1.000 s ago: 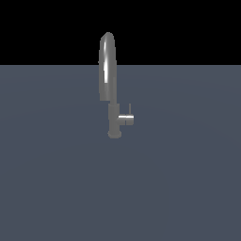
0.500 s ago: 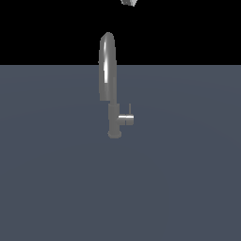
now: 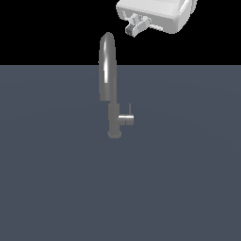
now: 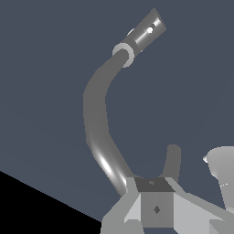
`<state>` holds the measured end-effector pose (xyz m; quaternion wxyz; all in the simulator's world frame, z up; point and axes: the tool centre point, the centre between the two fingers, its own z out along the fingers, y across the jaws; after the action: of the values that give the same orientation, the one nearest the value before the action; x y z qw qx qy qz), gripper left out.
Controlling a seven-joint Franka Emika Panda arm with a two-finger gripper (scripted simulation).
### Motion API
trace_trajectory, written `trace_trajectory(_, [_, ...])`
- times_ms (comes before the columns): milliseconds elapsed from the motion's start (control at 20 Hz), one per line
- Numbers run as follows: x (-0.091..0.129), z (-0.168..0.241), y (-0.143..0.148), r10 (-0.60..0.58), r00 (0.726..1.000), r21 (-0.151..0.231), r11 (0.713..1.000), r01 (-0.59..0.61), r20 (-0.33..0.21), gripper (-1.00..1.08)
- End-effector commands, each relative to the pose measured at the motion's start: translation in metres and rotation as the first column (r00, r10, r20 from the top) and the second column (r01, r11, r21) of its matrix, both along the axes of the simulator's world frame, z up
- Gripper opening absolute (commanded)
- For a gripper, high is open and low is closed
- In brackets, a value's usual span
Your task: Turn on the faucet by rotating a designated handle.
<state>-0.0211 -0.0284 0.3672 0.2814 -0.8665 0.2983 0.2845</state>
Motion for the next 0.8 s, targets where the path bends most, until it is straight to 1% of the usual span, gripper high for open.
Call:
trace_trajectory(0, [0.012, -0.013, -0.003, -0.042, 0.998, 0.045, 0.998, 0.044, -0.042, -1.00])
trace_trajectory(200, [0.030, -0.037, -0.008, -0.108, 0.988, 0.113, 0.986, 0.121, -0.115, -1.00])
trace_trajectory(400, [0.047, -0.063, -0.013, -0.170, 0.966, 0.178, 0.962, 0.205, -0.197, -1.00])
trace_trajectory(600, [0.063, -0.093, -0.017, -0.227, 0.931, 0.238, 0.924, 0.299, -0.287, -1.00])
trace_trajectory(750, [0.074, -0.118, -0.019, -0.265, 0.894, 0.279, 0.884, 0.375, -0.361, -1.00])
